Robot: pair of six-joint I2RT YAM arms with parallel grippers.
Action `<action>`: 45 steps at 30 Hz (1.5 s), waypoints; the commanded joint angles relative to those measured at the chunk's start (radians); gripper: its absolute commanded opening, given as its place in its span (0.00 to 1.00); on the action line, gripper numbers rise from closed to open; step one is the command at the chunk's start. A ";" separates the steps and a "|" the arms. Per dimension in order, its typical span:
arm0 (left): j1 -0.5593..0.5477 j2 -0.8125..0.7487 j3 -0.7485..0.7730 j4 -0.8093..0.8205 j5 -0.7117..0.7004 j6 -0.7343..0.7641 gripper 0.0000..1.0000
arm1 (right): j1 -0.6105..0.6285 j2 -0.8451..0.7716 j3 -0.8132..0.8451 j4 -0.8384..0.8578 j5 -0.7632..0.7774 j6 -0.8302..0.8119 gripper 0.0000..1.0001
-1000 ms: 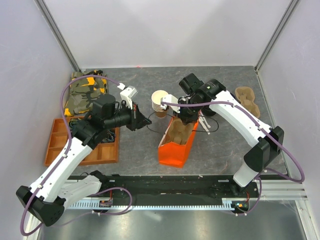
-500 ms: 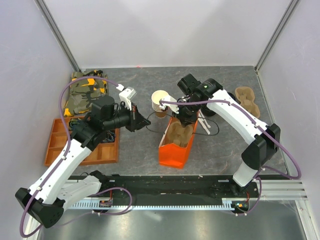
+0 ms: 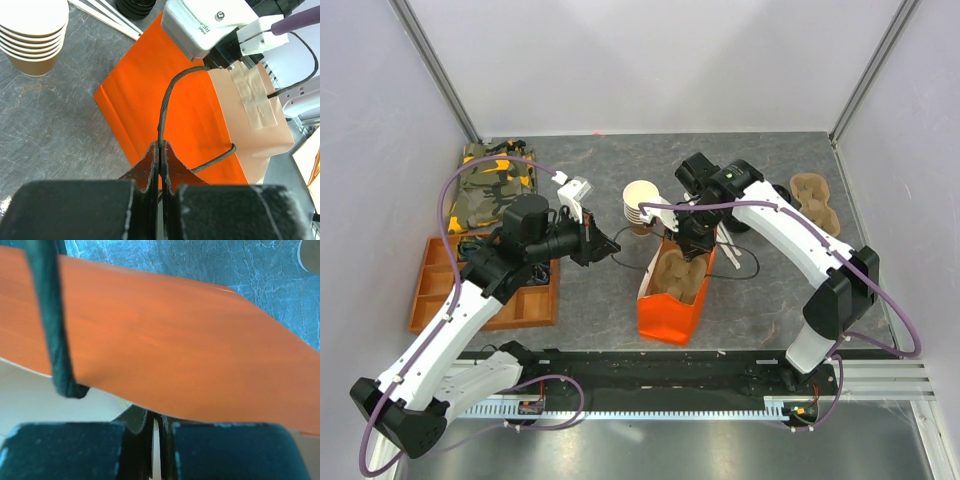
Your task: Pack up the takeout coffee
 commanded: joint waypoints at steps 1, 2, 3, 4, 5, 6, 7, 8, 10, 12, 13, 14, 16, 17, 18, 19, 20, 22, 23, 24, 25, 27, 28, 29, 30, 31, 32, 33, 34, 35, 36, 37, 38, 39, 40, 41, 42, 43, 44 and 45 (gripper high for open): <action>0.002 -0.011 0.001 0.017 -0.006 0.009 0.02 | -0.001 -0.008 -0.015 0.048 0.007 0.058 0.07; 0.002 -0.013 0.001 0.017 -0.008 0.009 0.02 | -0.001 -0.011 -0.025 0.064 0.017 0.094 0.07; 0.002 -0.016 0.000 0.018 -0.011 0.008 0.02 | -0.001 -0.019 -0.032 0.101 0.034 0.110 0.07; 0.000 -0.017 -0.002 0.020 -0.012 0.009 0.02 | -0.001 -0.028 -0.044 0.124 0.037 0.122 0.07; 0.002 -0.018 -0.006 0.018 -0.014 0.008 0.02 | -0.002 -0.057 -0.077 0.146 0.037 0.131 0.07; 0.000 -0.019 -0.009 0.018 -0.015 0.008 0.02 | -0.001 -0.074 -0.096 0.195 0.033 0.136 0.07; 0.002 -0.019 -0.014 0.018 -0.018 0.008 0.02 | -0.001 -0.091 -0.117 0.221 0.033 0.135 0.07; 0.002 -0.019 -0.016 0.020 -0.028 0.008 0.02 | -0.001 -0.123 -0.155 0.242 0.033 0.132 0.06; 0.002 -0.021 -0.017 0.018 -0.048 0.009 0.02 | -0.001 -0.140 -0.179 0.272 0.030 0.110 0.05; 0.002 -0.027 -0.014 0.014 -0.086 0.009 0.02 | -0.001 -0.140 -0.187 0.258 0.033 0.099 0.04; 0.002 -0.033 -0.011 0.014 -0.100 0.005 0.02 | -0.001 -0.137 -0.187 0.253 0.036 0.099 0.04; 0.002 -0.050 -0.009 0.014 -0.130 0.000 0.02 | -0.001 -0.137 -0.190 0.250 0.036 0.098 0.04; 0.002 -0.073 -0.012 0.009 -0.175 -0.017 0.02 | -0.001 -0.140 -0.196 0.255 0.030 0.096 0.03; 0.002 -0.092 -0.017 0.009 -0.204 -0.018 0.02 | -0.001 -0.140 -0.199 0.256 0.027 0.096 0.03; 0.002 -0.102 -0.020 0.009 -0.212 -0.020 0.02 | 0.001 -0.139 -0.200 0.259 0.025 0.099 0.04; 0.002 -0.106 -0.026 0.008 -0.212 -0.019 0.02 | 0.001 -0.134 -0.200 0.259 0.028 0.104 0.05; 0.002 -0.110 -0.029 0.006 -0.209 -0.015 0.02 | 0.004 -0.131 -0.199 0.259 0.030 0.105 0.08; 0.002 -0.106 -0.029 -0.002 -0.207 -0.017 0.02 | 0.005 -0.119 -0.193 0.261 0.036 0.113 0.18; 0.002 -0.105 -0.028 -0.002 -0.197 -0.018 0.02 | 0.004 -0.114 -0.190 0.258 0.042 0.116 0.21; 0.002 -0.105 -0.028 0.000 -0.192 -0.019 0.02 | 0.005 -0.111 -0.187 0.258 0.045 0.118 0.24; 0.000 -0.105 -0.028 -0.002 -0.186 -0.017 0.02 | 0.004 -0.105 -0.177 0.256 0.048 0.119 0.30; 0.000 -0.105 -0.031 0.000 -0.178 -0.017 0.02 | 0.005 -0.103 -0.168 0.252 0.053 0.124 0.34; 0.000 -0.106 -0.032 0.000 -0.174 -0.014 0.02 | 0.005 -0.102 -0.158 0.250 0.056 0.128 0.37; 0.000 -0.106 -0.034 0.000 -0.173 -0.014 0.02 | 0.005 -0.102 -0.151 0.247 0.056 0.136 0.38; 0.000 -0.111 -0.035 0.000 -0.170 -0.012 0.02 | 0.005 -0.100 -0.142 0.246 0.057 0.142 0.38; -0.001 -0.113 -0.040 0.001 -0.163 -0.008 0.02 | 0.004 -0.100 -0.124 0.246 0.059 0.150 0.40; -0.003 -0.113 -0.043 0.009 -0.157 -0.003 0.02 | 0.004 -0.100 -0.115 0.241 0.057 0.157 0.41; -0.005 -0.114 -0.046 0.014 -0.157 0.001 0.02 | 0.005 -0.102 -0.102 0.241 0.054 0.173 0.41; -0.009 -0.116 -0.052 0.017 -0.155 0.006 0.02 | 0.005 -0.103 -0.082 0.243 0.051 0.180 0.45; -0.012 -0.116 -0.054 0.021 -0.150 0.014 0.02 | 0.005 -0.108 -0.073 0.243 0.047 0.188 0.47; -0.014 -0.117 -0.055 0.023 -0.149 0.017 0.02 | 0.005 -0.109 -0.064 0.243 0.034 0.197 0.49; -0.015 -0.113 -0.055 0.026 -0.147 0.021 0.02 | 0.005 -0.117 -0.047 0.243 0.028 0.200 0.54; -0.017 -0.113 -0.055 0.029 -0.146 0.029 0.02 | 0.005 -0.120 -0.039 0.246 0.022 0.204 0.56; -0.018 -0.110 -0.054 0.037 -0.143 0.034 0.02 | 0.005 -0.125 -0.033 0.247 0.017 0.205 0.57; -0.018 -0.103 -0.054 0.041 -0.140 0.037 0.02 | 0.005 -0.132 -0.021 0.255 0.014 0.208 0.57; -0.018 -0.099 -0.051 0.040 -0.137 0.044 0.02 | 0.005 -0.135 -0.015 0.258 0.014 0.207 0.57; -0.018 -0.096 -0.048 0.041 -0.134 0.047 0.02 | 0.005 -0.138 -0.010 0.261 0.016 0.208 0.57; -0.018 -0.093 -0.046 0.044 -0.131 0.052 0.02 | 0.005 -0.145 -0.004 0.269 0.023 0.210 0.57; -0.018 -0.090 -0.045 0.046 -0.131 0.058 0.02 | 0.005 -0.148 0.001 0.281 0.027 0.210 0.57; -0.018 -0.088 -0.045 0.050 -0.127 0.067 0.02 | 0.005 -0.155 0.004 0.289 0.028 0.213 0.56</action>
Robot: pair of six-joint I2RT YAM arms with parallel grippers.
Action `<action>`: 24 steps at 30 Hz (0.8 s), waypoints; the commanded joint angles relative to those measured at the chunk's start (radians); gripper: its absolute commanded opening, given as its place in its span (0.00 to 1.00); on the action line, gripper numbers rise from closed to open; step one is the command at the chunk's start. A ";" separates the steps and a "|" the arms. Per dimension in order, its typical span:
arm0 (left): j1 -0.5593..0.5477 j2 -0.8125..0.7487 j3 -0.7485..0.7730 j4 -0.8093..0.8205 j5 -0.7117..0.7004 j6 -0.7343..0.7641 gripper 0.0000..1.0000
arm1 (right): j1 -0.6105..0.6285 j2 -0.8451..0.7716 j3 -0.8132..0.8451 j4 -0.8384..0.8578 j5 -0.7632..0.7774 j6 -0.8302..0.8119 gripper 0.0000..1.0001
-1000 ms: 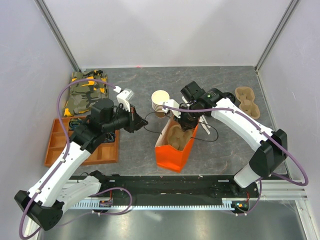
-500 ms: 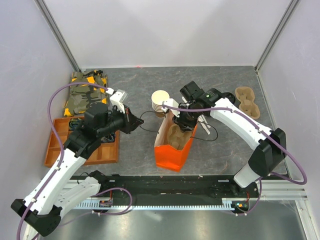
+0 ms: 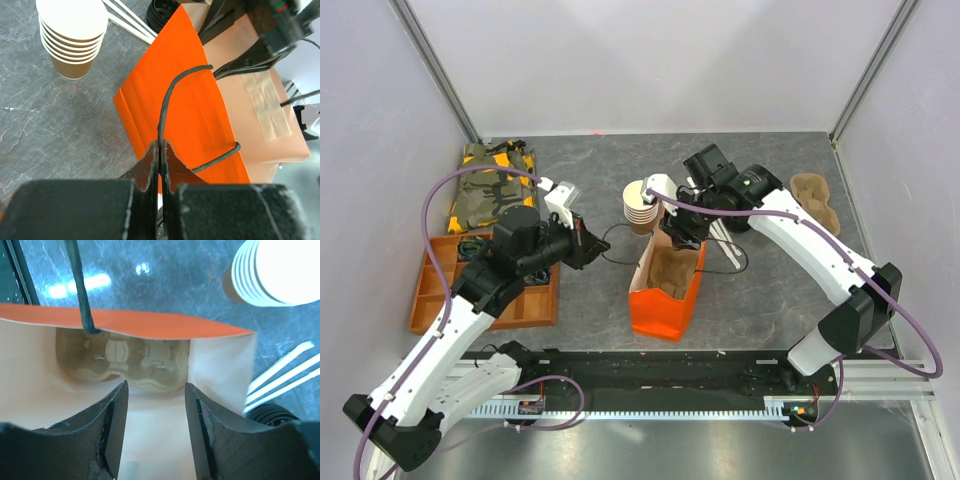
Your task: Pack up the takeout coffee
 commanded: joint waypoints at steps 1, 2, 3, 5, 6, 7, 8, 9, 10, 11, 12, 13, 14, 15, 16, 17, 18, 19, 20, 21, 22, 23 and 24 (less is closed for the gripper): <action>-0.006 0.010 0.007 0.050 0.033 0.063 0.02 | 0.004 -0.061 0.054 0.066 -0.015 0.031 0.56; -0.006 0.010 0.005 0.054 0.035 0.073 0.02 | 0.006 -0.071 0.054 0.078 -0.019 0.037 0.55; -0.006 0.013 0.004 0.054 0.039 0.080 0.02 | 0.004 -0.089 0.054 0.094 -0.019 0.045 0.55; -0.006 0.016 0.008 0.060 0.055 0.100 0.02 | 0.004 -0.106 0.056 0.149 -0.007 0.083 0.56; -0.006 0.018 0.010 0.061 0.055 0.106 0.02 | 0.004 -0.111 0.071 0.160 0.001 0.094 0.58; -0.006 0.018 0.011 0.069 0.059 0.123 0.02 | 0.004 -0.111 0.082 0.172 0.013 0.112 0.58; -0.006 0.018 0.014 0.073 0.064 0.133 0.02 | 0.004 -0.106 0.099 0.172 0.036 0.120 0.59; -0.006 0.022 0.017 0.077 0.064 0.139 0.02 | 0.003 -0.092 0.137 0.174 0.054 0.126 0.61; -0.006 0.025 0.019 0.083 0.079 0.158 0.02 | 0.002 -0.088 0.155 0.171 0.070 0.132 0.62; -0.006 0.028 0.025 0.081 0.090 0.169 0.02 | -0.001 -0.080 0.172 0.172 0.096 0.140 0.64; -0.006 0.031 0.027 0.081 0.102 0.178 0.02 | -0.005 -0.069 0.206 0.169 0.110 0.142 0.71; -0.006 0.033 0.028 0.083 0.123 0.199 0.02 | -0.007 -0.065 0.223 0.166 0.123 0.142 0.76; -0.006 0.034 0.031 0.080 0.128 0.210 0.02 | -0.008 -0.057 0.235 0.165 0.145 0.140 0.83; -0.006 0.038 0.031 0.080 0.127 0.221 0.02 | -0.013 -0.054 0.258 0.158 0.148 0.133 0.86; -0.006 0.039 0.033 0.078 0.125 0.228 0.02 | -0.014 -0.052 0.264 0.154 0.150 0.123 0.88; -0.006 0.042 0.037 0.074 0.127 0.235 0.02 | -0.017 -0.045 0.271 0.146 0.157 0.104 0.92; -0.006 0.044 0.040 0.074 0.133 0.245 0.02 | -0.017 -0.040 0.272 0.126 0.175 0.096 0.93; -0.006 0.045 0.042 0.074 0.134 0.250 0.02 | -0.019 -0.033 0.275 0.109 0.180 0.087 0.93; -0.006 0.047 0.045 0.074 0.136 0.256 0.02 | -0.025 -0.017 0.278 0.073 0.182 0.061 0.94; -0.006 0.051 0.047 0.074 0.137 0.273 0.02 | -0.030 -0.010 0.277 0.051 0.177 0.045 0.94; -0.006 0.054 0.051 0.072 0.138 0.284 0.02 | -0.037 0.007 0.278 0.022 0.165 0.016 0.94; -0.006 0.057 0.053 0.070 0.134 0.300 0.02 | -0.054 0.013 0.278 -0.027 0.145 -0.018 0.94; -0.006 0.068 0.054 0.067 0.133 0.308 0.02 | -0.062 0.021 0.278 -0.047 0.116 -0.028 0.94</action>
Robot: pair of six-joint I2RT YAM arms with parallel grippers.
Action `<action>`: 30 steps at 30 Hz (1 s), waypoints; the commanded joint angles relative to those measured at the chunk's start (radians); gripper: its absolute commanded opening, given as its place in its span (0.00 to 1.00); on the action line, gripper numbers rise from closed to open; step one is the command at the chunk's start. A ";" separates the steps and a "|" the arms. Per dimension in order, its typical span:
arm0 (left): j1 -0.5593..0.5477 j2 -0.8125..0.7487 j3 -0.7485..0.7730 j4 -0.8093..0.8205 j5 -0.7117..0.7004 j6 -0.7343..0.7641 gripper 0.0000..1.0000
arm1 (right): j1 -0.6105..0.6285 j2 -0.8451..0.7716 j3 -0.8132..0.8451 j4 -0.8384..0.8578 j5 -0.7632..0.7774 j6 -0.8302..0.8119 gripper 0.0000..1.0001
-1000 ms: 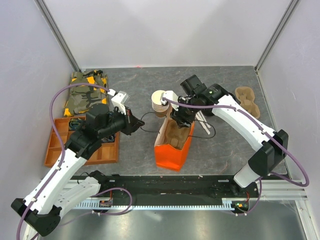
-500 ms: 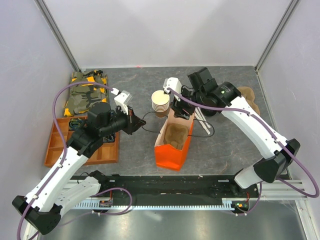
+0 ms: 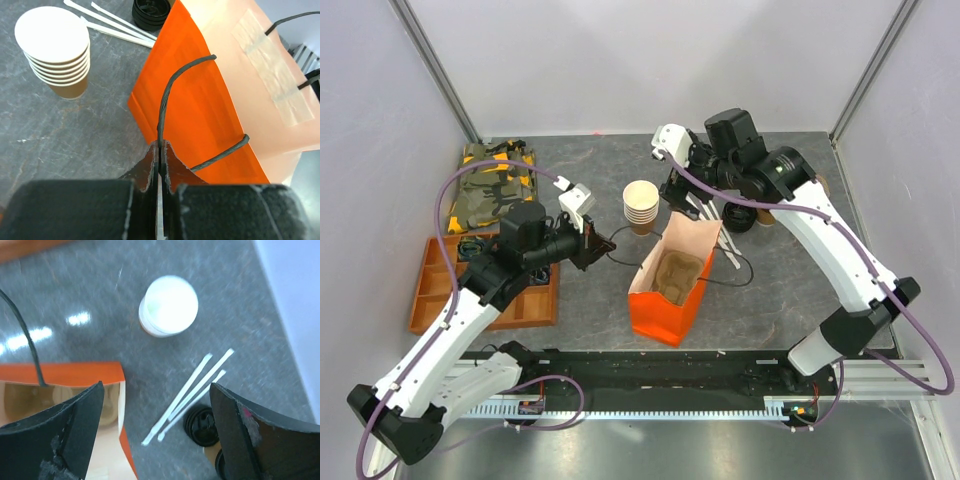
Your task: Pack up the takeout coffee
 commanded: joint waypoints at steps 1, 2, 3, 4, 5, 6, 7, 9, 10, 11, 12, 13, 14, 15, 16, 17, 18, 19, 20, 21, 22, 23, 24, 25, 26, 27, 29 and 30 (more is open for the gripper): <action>-0.006 0.024 0.062 0.025 0.026 0.108 0.02 | -0.039 0.059 0.025 -0.154 -0.041 -0.098 0.93; -0.006 0.032 0.068 0.016 0.026 0.123 0.02 | -0.049 0.062 0.025 -0.189 -0.051 -0.105 0.92; -0.006 0.039 0.074 0.013 0.026 0.123 0.02 | -0.055 0.063 0.025 -0.204 -0.073 -0.122 0.92; -0.005 0.053 0.086 0.008 0.028 0.123 0.02 | -0.056 0.062 0.019 -0.215 -0.077 -0.127 0.90; -0.005 0.059 0.091 0.007 0.036 0.152 0.02 | -0.061 0.060 0.012 -0.229 -0.082 -0.130 0.88; -0.006 0.064 0.095 0.008 0.037 0.154 0.02 | -0.062 0.057 0.003 -0.232 -0.085 -0.137 0.87; -0.006 0.075 0.100 0.010 0.042 0.155 0.02 | -0.061 0.046 -0.018 -0.233 -0.085 -0.139 0.81; -0.006 0.082 0.103 0.016 0.056 0.160 0.02 | -0.064 0.037 -0.041 -0.235 -0.088 -0.142 0.71; -0.006 0.084 0.105 0.017 0.068 0.169 0.02 | -0.064 0.030 -0.055 -0.235 -0.096 -0.144 0.60; -0.006 0.084 0.103 0.020 0.091 0.189 0.02 | -0.064 0.025 -0.060 -0.234 -0.100 -0.142 0.54; -0.006 0.079 0.102 0.037 0.098 0.194 0.02 | -0.066 0.020 -0.063 -0.232 -0.107 -0.139 0.47; -0.006 0.075 0.088 0.049 0.108 0.197 0.02 | -0.064 0.010 -0.073 -0.232 -0.126 -0.135 0.34; -0.006 0.059 0.079 0.066 0.126 0.197 0.02 | -0.064 0.003 -0.080 -0.229 -0.131 -0.130 0.27; -0.006 0.052 0.054 0.080 0.134 0.198 0.02 | -0.064 -0.003 -0.086 -0.224 -0.137 -0.127 0.21; -0.006 0.041 0.045 0.106 0.140 0.195 0.02 | -0.064 -0.016 -0.102 -0.217 -0.140 -0.119 0.11; -0.006 0.026 0.036 0.111 0.157 0.198 0.02 | -0.064 -0.026 -0.109 -0.201 -0.140 -0.115 0.07; -0.006 0.015 0.020 0.117 0.166 0.204 0.02 | -0.064 -0.035 -0.116 -0.192 -0.137 -0.112 0.03; -0.006 0.006 0.013 0.120 0.174 0.212 0.02 | -0.064 -0.055 -0.127 -0.181 -0.139 -0.107 0.00; -0.006 -0.003 0.005 0.122 0.178 0.220 0.02 | -0.062 -0.067 -0.133 -0.157 -0.137 -0.098 0.00; -0.006 -0.022 -0.009 0.123 0.180 0.224 0.02 | -0.062 -0.081 -0.141 -0.142 -0.140 -0.093 0.00; -0.006 -0.030 -0.015 0.123 0.180 0.229 0.13 | -0.059 -0.116 -0.161 -0.123 -0.139 -0.085 0.00; -0.006 -0.040 -0.021 0.123 0.181 0.233 0.20 | -0.056 -0.134 -0.172 -0.082 -0.137 -0.076 0.00; -0.006 -0.053 -0.035 0.125 0.177 0.230 0.31 | -0.052 -0.176 -0.187 -0.060 -0.131 -0.075 0.00; -0.006 -0.057 -0.040 0.128 0.168 0.218 0.56 | -0.032 -0.196 -0.222 -0.022 -0.124 -0.075 0.00; -0.005 -0.059 -0.043 0.131 0.155 0.194 0.68 | -0.024 -0.213 -0.241 -0.010 -0.113 -0.076 0.00; -0.006 -0.060 -0.044 0.131 0.154 0.184 0.83 | -0.012 -0.242 -0.256 0.000 -0.095 -0.079 0.00; -0.005 -0.060 -0.043 0.137 0.139 0.154 1.00 | 0.019 -0.262 -0.293 0.003 -0.081 -0.088 0.00; -0.005 -0.062 -0.043 0.143 0.128 0.140 1.00 | 0.031 -0.277 -0.302 0.004 -0.064 -0.096 0.00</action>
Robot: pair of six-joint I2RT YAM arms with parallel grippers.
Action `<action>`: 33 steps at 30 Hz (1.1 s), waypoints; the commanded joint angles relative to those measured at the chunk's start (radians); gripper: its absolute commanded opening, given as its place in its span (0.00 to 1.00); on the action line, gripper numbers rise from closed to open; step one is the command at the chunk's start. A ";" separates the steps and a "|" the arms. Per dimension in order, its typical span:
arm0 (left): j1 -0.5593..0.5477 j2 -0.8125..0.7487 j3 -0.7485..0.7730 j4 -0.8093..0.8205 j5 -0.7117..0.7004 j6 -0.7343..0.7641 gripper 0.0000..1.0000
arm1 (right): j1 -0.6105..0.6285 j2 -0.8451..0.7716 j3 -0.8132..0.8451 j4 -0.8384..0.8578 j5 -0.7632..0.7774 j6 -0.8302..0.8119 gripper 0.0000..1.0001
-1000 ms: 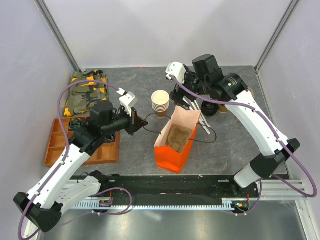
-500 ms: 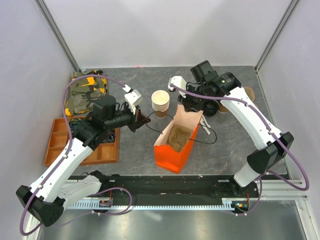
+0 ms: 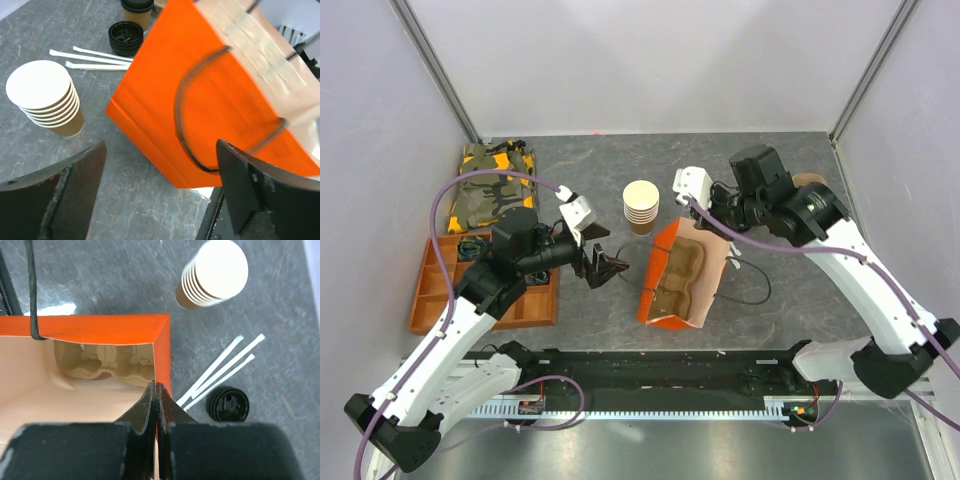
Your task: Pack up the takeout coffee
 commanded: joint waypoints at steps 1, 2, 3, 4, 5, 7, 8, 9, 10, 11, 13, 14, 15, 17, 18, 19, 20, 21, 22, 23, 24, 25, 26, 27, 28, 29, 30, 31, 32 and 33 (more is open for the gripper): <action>-0.005 -0.012 -0.004 0.060 -0.033 -0.047 1.00 | 0.069 -0.070 -0.060 0.088 0.044 -0.006 0.00; -0.005 -0.015 -0.006 0.072 -0.053 -0.084 1.00 | 0.080 -0.076 -0.064 0.089 0.055 -0.004 0.00; -0.003 -0.018 -0.006 0.078 -0.064 -0.095 1.00 | 0.095 -0.081 -0.066 0.088 0.071 -0.003 0.00; -0.003 -0.026 -0.006 0.080 -0.091 -0.115 1.00 | 0.104 -0.082 -0.066 0.089 0.081 -0.001 0.00; -0.003 -0.026 -0.006 0.080 -0.109 -0.121 1.00 | 0.112 -0.082 -0.066 0.091 0.088 0.002 0.00; 0.000 -0.028 -0.004 0.075 -0.166 -0.142 1.00 | 0.136 -0.079 -0.066 0.082 0.116 0.002 0.00; 0.003 -0.026 -0.001 0.072 -0.188 -0.149 1.00 | 0.146 -0.078 -0.068 0.080 0.131 0.003 0.00; 0.009 -0.023 0.002 0.061 -0.211 -0.155 1.00 | 0.158 -0.075 -0.069 0.076 0.141 0.016 0.00; 0.014 -0.020 0.004 0.058 -0.226 -0.159 1.00 | 0.158 -0.070 -0.066 0.074 0.154 0.028 0.00; 0.018 -0.011 0.010 0.054 -0.217 -0.150 1.00 | 0.156 -0.057 -0.063 0.073 0.161 0.040 0.00; 0.020 -0.003 0.019 0.040 -0.203 -0.140 1.00 | 0.156 -0.043 -0.055 0.066 0.176 0.068 0.00; 0.020 0.012 0.034 0.032 -0.209 -0.138 1.00 | 0.158 -0.035 -0.060 0.068 0.185 0.077 0.00; 0.021 0.024 0.046 0.006 -0.235 -0.139 1.00 | 0.158 -0.032 -0.063 0.065 0.199 0.082 0.00; 0.049 0.085 0.103 -0.034 -0.263 -0.149 1.00 | 0.153 -0.026 -0.081 0.068 0.233 0.097 0.00; 0.067 0.115 0.123 -0.069 -0.246 -0.156 1.00 | 0.144 -0.021 -0.086 0.065 0.237 0.100 0.00; 0.090 0.139 0.166 -0.081 -0.226 -0.158 1.00 | 0.137 -0.021 -0.091 0.063 0.239 0.109 0.00; 0.130 0.190 0.187 -0.097 -0.208 -0.161 1.00 | 0.123 -0.015 -0.101 0.062 0.239 0.114 0.00; 0.146 0.208 0.206 -0.106 -0.167 -0.167 1.00 | 0.118 -0.009 -0.103 0.062 0.240 0.122 0.00; 0.159 0.222 0.230 -0.111 -0.147 -0.167 1.00 | 0.115 0.003 -0.104 0.062 0.246 0.137 0.00; 0.172 0.235 0.235 -0.108 -0.133 -0.161 1.00 | 0.106 0.011 -0.101 0.065 0.257 0.145 0.00; 0.175 0.235 0.234 -0.100 -0.108 -0.155 1.00 | 0.101 0.019 -0.100 0.069 0.263 0.152 0.00; 0.175 0.230 0.223 -0.076 -0.104 -0.147 1.00 | 0.095 0.034 -0.098 0.072 0.268 0.160 0.00; 0.173 0.224 0.218 -0.068 -0.090 -0.133 1.00 | 0.081 0.040 -0.092 0.082 0.271 0.180 0.00; 0.175 0.212 0.212 -0.062 -0.065 -0.123 1.00 | 0.075 0.045 -0.091 0.088 0.271 0.187 0.00; 0.175 0.204 0.208 -0.046 -0.039 -0.112 1.00 | 0.069 0.051 -0.095 0.098 0.270 0.195 0.00; 0.175 0.195 0.203 -0.034 0.023 -0.094 1.00 | 0.064 0.056 -0.098 0.120 0.271 0.201 0.00; 0.175 0.170 0.188 -0.025 0.059 -0.084 1.00 | 0.064 0.060 -0.098 0.128 0.271 0.201 0.00; 0.175 0.160 0.182 -0.011 0.099 -0.074 1.00 | 0.064 0.068 -0.100 0.134 0.273 0.203 0.00; 0.173 0.146 0.174 -0.005 0.181 -0.058 1.00 | 0.064 0.074 -0.098 0.148 0.273 0.200 0.00; 0.172 0.121 0.157 0.003 0.206 -0.032 1.00 | 0.064 0.080 -0.098 0.151 0.280 0.198 0.00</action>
